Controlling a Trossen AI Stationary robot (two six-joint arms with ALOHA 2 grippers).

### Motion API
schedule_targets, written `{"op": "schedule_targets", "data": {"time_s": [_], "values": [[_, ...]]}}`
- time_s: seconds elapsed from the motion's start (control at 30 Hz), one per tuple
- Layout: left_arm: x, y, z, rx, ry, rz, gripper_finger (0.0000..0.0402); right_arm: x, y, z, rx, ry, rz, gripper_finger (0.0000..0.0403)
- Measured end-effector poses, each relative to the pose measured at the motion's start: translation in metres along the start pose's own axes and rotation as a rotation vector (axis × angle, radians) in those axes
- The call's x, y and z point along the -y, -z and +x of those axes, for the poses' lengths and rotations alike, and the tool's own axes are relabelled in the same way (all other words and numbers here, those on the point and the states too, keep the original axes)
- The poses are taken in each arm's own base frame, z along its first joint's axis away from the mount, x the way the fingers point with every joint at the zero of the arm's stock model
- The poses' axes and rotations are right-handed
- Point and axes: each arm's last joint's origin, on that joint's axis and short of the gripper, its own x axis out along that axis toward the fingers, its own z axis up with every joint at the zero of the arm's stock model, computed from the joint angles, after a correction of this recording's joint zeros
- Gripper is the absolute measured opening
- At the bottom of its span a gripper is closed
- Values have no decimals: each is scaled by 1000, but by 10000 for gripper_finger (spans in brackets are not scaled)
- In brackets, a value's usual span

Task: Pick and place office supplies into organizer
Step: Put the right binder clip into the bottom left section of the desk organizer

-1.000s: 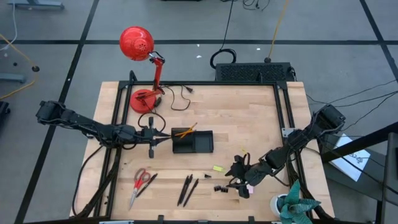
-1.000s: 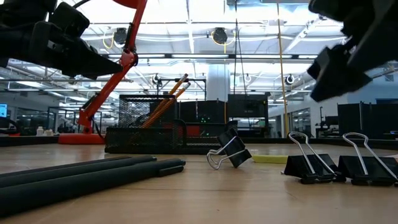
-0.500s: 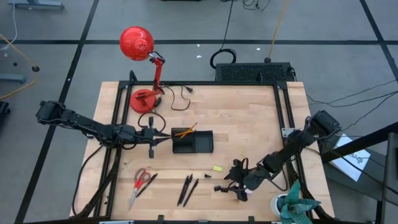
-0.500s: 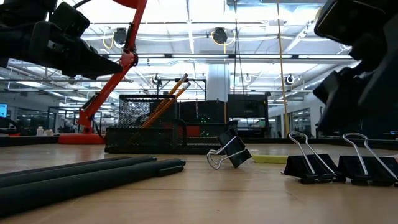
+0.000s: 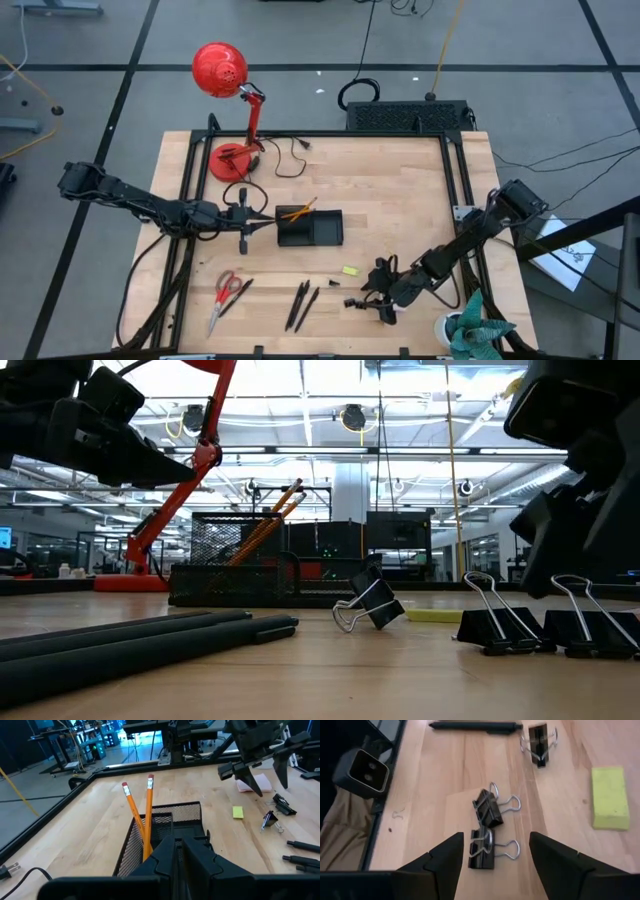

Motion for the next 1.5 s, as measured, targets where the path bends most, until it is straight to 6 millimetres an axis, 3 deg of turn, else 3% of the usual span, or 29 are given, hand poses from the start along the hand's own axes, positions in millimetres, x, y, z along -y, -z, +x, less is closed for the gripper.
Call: {"op": "schedule_targets", "data": {"time_s": [0.4, 0.73, 0.9, 1.13, 1.4, 1.5], "values": [[0, 0, 0, -1, 0, -2, 42, 3, 10, 15, -4, -1, 9, 150], [0, 0, 0, -5, 0, -1, 42, 1, 5, 14, 28, -19, -36, 14], [0, 1, 0, -8, 1, 0, 42, -2, 1, 12, 60, -48, -62, 12], [0, 1, 0, -10, 1, 0, 42, -10, -17, -10, 146, -58, -138, 5], [0, 2, 0, -21, 2, 0, 42, -11, -38, -56, 256, 115, -389, 2], [0, 2, 0, -21, 2, 1, 42, -2, -46, -67, 333, 138, -450, 2]]}}
